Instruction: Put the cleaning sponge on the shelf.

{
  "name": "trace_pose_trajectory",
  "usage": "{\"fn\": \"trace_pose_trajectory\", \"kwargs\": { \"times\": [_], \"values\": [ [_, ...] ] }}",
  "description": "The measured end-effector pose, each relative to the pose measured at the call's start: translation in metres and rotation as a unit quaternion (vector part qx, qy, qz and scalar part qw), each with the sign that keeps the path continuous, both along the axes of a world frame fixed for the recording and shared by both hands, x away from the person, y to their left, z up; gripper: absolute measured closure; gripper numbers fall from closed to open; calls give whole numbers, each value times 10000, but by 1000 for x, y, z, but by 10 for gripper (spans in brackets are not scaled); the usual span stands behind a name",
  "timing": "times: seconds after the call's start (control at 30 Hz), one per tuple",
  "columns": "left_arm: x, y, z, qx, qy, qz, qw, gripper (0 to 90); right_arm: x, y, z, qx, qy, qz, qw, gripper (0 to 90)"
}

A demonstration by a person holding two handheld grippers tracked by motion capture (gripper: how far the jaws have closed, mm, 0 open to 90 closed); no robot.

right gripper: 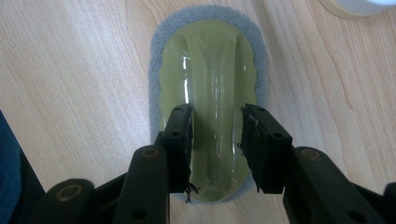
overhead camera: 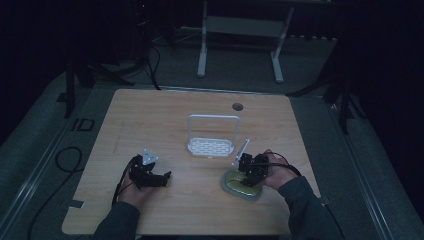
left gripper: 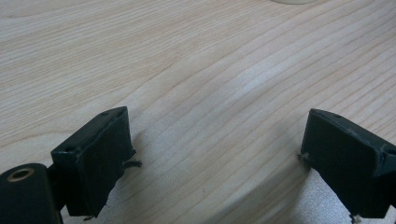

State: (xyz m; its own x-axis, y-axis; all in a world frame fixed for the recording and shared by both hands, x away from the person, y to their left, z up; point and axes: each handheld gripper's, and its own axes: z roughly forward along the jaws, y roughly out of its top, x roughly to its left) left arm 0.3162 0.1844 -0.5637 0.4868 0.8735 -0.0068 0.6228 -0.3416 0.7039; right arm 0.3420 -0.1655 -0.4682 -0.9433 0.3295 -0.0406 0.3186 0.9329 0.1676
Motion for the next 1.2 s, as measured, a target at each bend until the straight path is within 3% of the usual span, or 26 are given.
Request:
{"fn": "trace_pose_trajectory", "kwargs": {
  "times": [1.2],
  "values": [
    [0, 0, 0, -4, -1, 2, 10000, 87, 13, 15, -11, -510, 386, 209, 9977, 654]
  ]
}}
